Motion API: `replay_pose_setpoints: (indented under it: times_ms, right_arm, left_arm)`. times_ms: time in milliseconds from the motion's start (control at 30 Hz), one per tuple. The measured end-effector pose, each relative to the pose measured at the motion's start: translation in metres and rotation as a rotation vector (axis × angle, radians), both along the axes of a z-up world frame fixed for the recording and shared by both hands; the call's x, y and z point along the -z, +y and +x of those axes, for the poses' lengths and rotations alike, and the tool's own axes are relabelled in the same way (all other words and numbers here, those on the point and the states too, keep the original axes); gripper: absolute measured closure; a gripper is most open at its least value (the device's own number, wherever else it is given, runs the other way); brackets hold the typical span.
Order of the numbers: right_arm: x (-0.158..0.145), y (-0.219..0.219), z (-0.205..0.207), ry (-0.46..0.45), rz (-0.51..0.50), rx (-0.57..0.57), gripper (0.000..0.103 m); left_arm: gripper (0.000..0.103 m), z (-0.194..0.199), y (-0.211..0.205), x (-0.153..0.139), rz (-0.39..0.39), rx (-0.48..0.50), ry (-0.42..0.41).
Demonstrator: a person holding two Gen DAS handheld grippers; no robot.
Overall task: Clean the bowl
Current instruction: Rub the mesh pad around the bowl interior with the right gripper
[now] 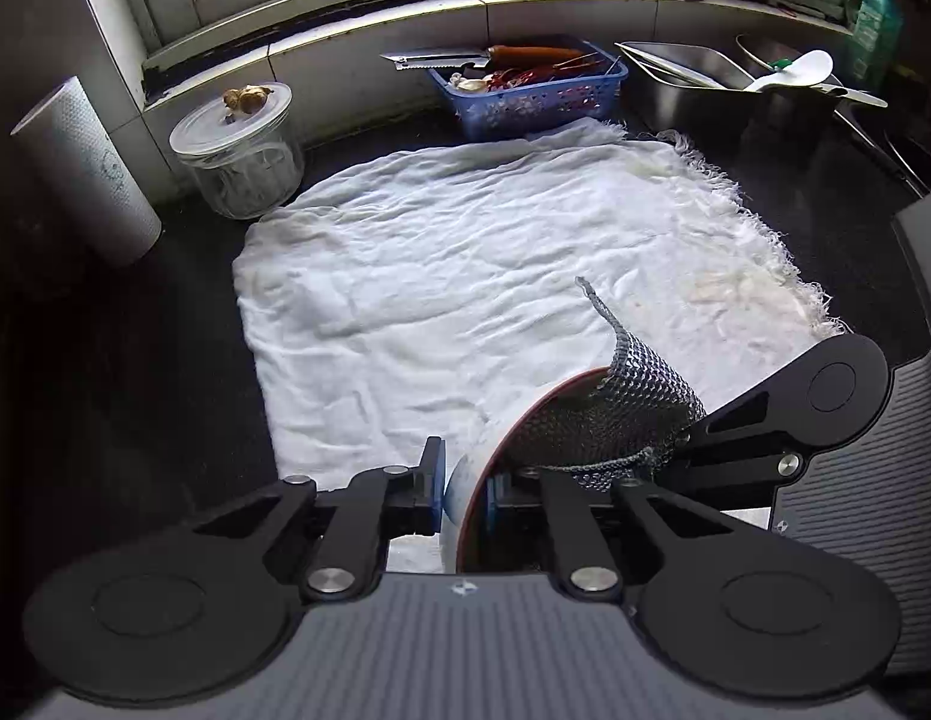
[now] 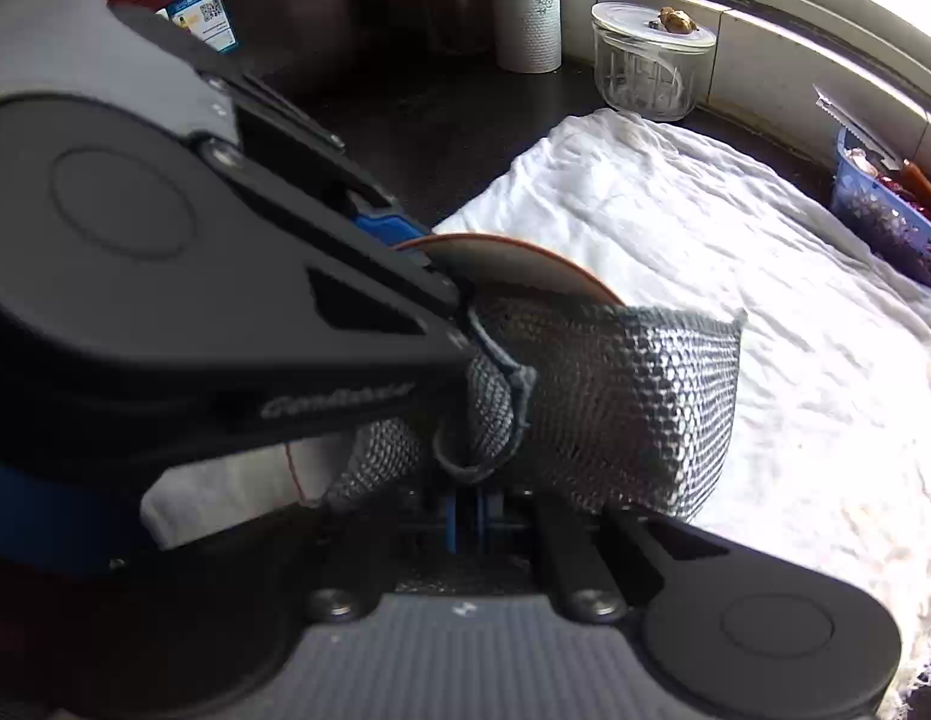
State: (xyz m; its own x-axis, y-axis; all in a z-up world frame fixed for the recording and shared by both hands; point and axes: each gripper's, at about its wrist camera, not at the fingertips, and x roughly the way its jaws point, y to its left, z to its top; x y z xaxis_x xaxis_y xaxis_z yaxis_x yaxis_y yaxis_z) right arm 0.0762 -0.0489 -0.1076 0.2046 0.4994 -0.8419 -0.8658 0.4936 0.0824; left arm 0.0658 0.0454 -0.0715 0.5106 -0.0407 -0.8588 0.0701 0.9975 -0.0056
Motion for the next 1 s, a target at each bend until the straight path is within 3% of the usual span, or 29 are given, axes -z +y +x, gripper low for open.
replay_pose_setpoints:
  times_ms: [100, 133, 267, 333, 433, 500, 567, 633, 767, 867, 1000]
  right_arm:
    - [-0.004, -0.007, 0.009, -0.069, -0.016, 0.044, 0.098]
    - [-0.007, -0.013, 0.018, -0.087, -0.008, 0.08, 0.098]
    - [-0.011, -0.021, 0.043, 0.0, 0.053, 0.158, 0.099]
    - [-0.005, -0.019, 0.044, 0.072, 0.069, 0.181, 0.097]
    - [0.006, -0.014, 0.038, 0.251, 0.142, 0.194, 0.097]
    - [0.006, -0.006, 0.031, 0.261, 0.135, 0.159, 0.097]
    - [0.009, -0.003, 0.027, 0.259, 0.121, 0.135, 0.097]
    - [0.007, 0.0, 0.02, 0.192, 0.09, 0.102, 0.097]
    - [0.002, 0.003, 0.008, 0.119, 0.057, 0.069, 0.097]
    - [0.0, 0.003, 0.008, 0.033, 0.013, 0.055, 0.097]
    - [-0.007, -0.015, 0.03, -0.001, 0.037, 0.136, 0.099]
  left_arm:
    - [0.094, 0.001, 0.016, 0.008, -0.108, -0.138, -0.008]
    - [0.094, -0.001, 0.022, 0.013, -0.158, -0.223, -0.01]
    - [0.093, -0.011, 0.032, 0.017, -0.262, -0.395, 0.007]
    - [0.092, -0.021, 0.031, 0.018, -0.28, -0.426, 0.016]
    - [0.093, -0.029, 0.031, 0.022, -0.282, -0.442, 0.07]
    - [0.093, -0.03, 0.028, 0.025, -0.255, -0.404, 0.108]
    - [0.093, -0.031, 0.014, 0.017, -0.131, -0.283, 0.092]
    - [0.092, -0.027, 0.004, 0.005, -0.042, -0.194, 0.055]
    - [0.092, -0.011, -0.004, -0.006, 0.03, -0.078, 0.016]
    - [0.092, -0.007, 0.001, -0.006, -0.005, -0.054, -0.026]
    - [0.092, -0.001, 0.031, 0.004, -0.265, -0.218, -0.022]
